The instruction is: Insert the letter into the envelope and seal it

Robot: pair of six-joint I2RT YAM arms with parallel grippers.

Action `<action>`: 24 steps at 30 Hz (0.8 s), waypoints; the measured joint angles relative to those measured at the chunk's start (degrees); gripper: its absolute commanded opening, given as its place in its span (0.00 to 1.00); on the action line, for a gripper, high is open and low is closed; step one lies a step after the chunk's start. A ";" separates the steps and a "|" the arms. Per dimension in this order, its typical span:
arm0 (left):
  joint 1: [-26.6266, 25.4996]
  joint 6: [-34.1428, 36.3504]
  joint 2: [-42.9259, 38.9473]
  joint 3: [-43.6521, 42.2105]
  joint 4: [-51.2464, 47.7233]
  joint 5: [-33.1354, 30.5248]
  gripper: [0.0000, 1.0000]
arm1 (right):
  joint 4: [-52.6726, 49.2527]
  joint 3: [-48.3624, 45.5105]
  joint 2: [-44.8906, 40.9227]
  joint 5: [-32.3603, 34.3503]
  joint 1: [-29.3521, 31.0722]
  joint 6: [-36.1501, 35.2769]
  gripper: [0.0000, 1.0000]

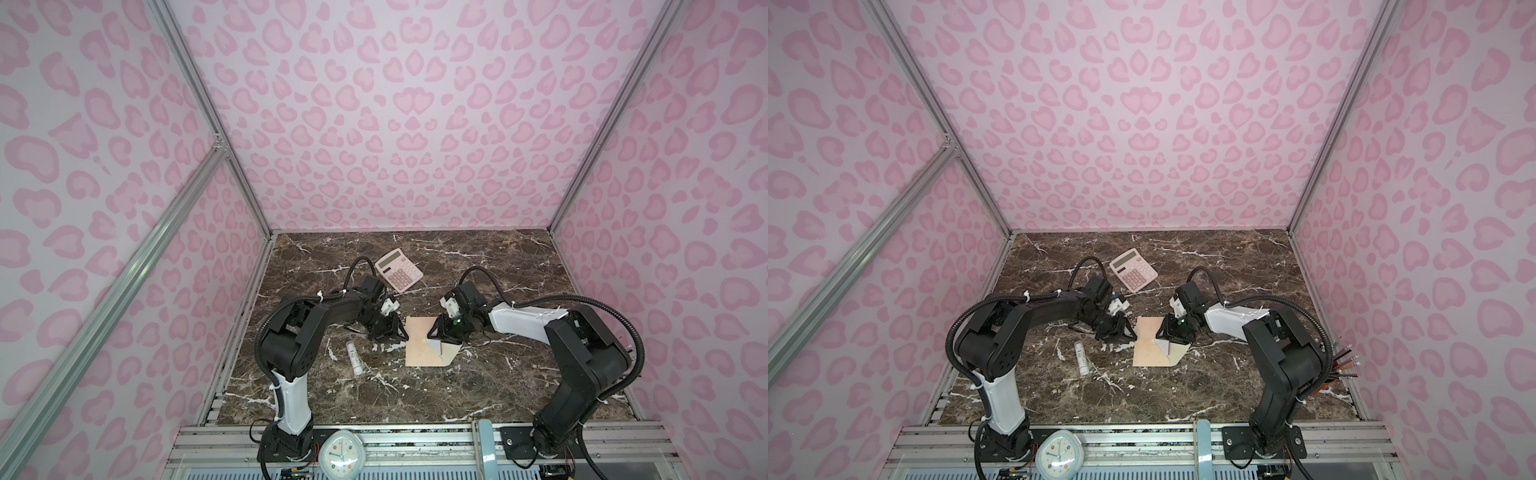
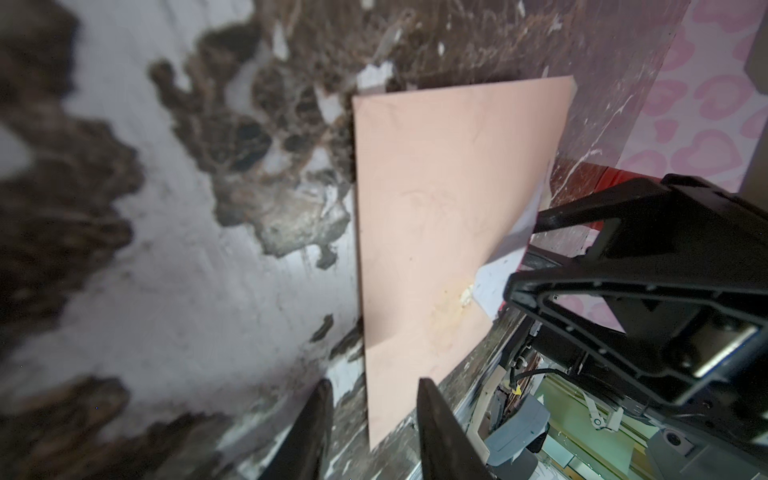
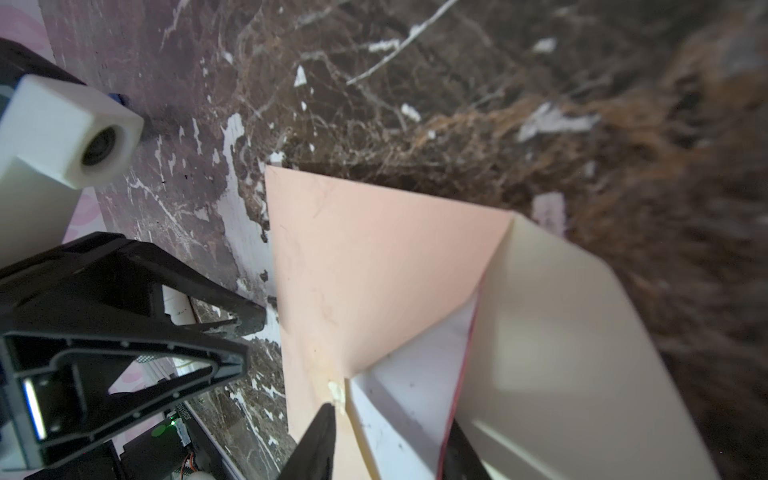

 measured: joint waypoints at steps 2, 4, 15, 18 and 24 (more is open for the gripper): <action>0.00 0.07 0.00 0.17 -0.20 -0.35 0.38 | -1.73 0.55 -0.48 0.31 -0.59 -1.11 0.48; 0.00 0.17 0.00 0.37 -0.35 -0.68 0.38 | -3.02 1.01 -0.74 0.48 -1.07 -1.84 0.49; 0.02 0.22 0.13 1.55 -1.16 -2.12 0.38 | -8.39 3.23 -0.63 2.34 -1.40 -4.72 0.40; 0.02 0.20 0.31 1.66 -1.20 -1.97 0.38 | -8.68 3.26 -0.33 2.51 -1.40 -4.70 0.41; -0.02 -0.09 0.81 1.66 -0.70 -0.79 0.38 | -8.33 3.23 0.42 2.51 -1.36 -4.15 0.42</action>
